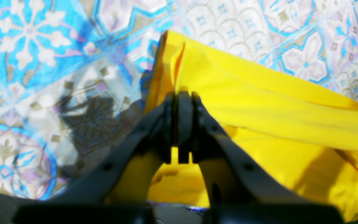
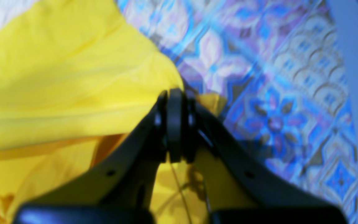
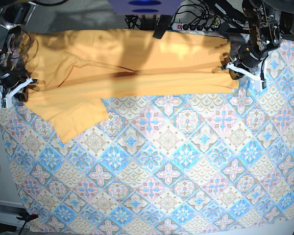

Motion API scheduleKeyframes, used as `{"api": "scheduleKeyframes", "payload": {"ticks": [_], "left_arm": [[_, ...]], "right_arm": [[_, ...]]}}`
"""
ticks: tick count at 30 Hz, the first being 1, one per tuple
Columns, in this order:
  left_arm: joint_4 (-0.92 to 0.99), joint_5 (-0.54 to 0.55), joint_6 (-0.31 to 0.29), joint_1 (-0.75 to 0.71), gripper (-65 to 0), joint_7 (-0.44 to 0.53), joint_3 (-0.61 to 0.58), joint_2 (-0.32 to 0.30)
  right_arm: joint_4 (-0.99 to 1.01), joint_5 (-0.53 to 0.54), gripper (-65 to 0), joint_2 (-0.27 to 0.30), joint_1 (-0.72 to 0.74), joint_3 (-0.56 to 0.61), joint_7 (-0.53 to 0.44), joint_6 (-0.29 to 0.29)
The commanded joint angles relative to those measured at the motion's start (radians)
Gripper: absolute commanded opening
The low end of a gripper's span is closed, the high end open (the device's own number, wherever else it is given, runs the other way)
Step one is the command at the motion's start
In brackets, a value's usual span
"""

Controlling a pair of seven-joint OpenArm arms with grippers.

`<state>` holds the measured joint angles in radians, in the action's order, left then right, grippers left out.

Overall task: Fold the T-shirt properly
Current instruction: 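Drag the held shirt with both grippers toward the robot, folding it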

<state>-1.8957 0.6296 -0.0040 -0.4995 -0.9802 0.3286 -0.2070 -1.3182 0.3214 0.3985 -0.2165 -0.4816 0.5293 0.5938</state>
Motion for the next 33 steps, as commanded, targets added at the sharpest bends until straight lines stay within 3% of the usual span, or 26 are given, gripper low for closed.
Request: {"api": "scheduleKeyframes", "payload": {"ticks": [1,14,33], "left_arm": [[-0.018,-0.003,0.0,-0.001,-65.0,0.017,0.005,-0.012],[-0.017,-0.003,0.0,-0.004,-65.0,0.016,0.002,-0.012],[-0.015,-0.012,0.0,-0.021,-65.0,0.013,-0.013,-0.013]], "right_arm": [[-0.037,0.017,-65.0,0.027,-0.004,-0.012,-0.027,-0.001],[-0.146,0.014,-65.0,0.027,-0.116,-0.029,-0.027,-0.001],[-0.128,0.012,-65.0,0.023,-0.133,-0.062,-0.025,-0.001]]}}
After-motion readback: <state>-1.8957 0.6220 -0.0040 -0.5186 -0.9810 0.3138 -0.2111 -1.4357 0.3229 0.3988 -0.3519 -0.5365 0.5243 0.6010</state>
